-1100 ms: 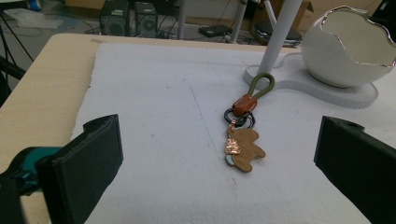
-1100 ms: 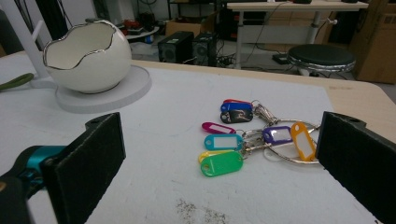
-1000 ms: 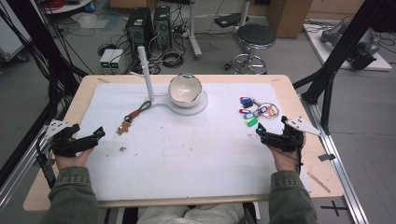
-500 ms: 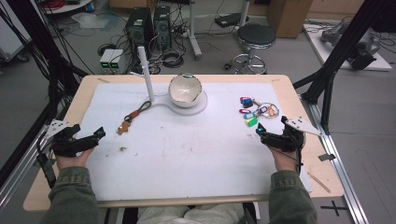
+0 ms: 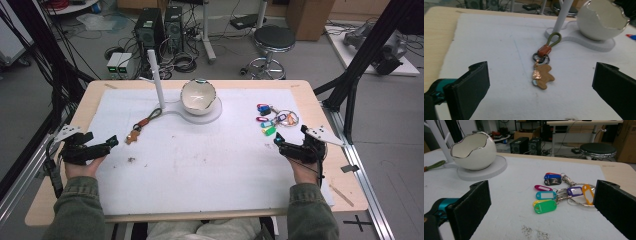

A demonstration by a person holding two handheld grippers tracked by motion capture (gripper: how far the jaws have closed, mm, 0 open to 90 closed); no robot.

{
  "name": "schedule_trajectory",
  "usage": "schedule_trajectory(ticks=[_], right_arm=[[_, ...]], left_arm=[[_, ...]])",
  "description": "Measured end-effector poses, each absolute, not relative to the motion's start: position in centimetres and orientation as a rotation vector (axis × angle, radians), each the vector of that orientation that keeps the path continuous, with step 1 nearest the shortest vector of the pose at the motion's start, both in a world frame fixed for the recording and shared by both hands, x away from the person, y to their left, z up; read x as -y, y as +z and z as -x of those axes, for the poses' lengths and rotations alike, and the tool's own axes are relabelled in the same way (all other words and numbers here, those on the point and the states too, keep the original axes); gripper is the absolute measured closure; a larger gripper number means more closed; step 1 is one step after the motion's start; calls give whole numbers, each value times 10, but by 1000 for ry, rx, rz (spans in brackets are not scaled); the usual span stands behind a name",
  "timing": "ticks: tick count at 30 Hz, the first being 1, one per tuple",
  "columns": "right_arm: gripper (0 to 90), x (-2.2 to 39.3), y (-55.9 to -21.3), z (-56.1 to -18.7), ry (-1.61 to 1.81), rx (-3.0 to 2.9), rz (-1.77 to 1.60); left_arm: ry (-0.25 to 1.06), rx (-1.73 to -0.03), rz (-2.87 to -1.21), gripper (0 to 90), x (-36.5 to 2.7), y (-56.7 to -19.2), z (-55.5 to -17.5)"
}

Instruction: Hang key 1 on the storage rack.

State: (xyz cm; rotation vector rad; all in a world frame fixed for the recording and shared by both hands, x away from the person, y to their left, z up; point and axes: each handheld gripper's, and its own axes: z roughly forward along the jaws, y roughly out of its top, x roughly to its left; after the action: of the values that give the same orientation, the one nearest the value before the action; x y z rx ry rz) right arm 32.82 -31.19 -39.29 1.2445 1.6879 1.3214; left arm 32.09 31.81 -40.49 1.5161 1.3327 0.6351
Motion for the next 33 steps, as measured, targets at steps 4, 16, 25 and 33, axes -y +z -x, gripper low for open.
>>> schedule_trajectory(ticks=[4, 16, 25, 33], right_arm=[[5, 311, -393, -328, 1322, -1696, -1237], [5, 310, -394, -329, 1328, -1719, -1220], [5, 310, -393, -328, 1339, -1709, -1207], [5, 310, -393, -328, 1333, -1711, -1210]], left_arm=[[622, -1336, -1547, 17, -314, -405, -327], [592, -1298, -1667, 17, -300, -398, -348], [588, -1263, -1728, 17, -292, -391, -361], [580, -1258, -1785, 17, -282, -389, -376]])
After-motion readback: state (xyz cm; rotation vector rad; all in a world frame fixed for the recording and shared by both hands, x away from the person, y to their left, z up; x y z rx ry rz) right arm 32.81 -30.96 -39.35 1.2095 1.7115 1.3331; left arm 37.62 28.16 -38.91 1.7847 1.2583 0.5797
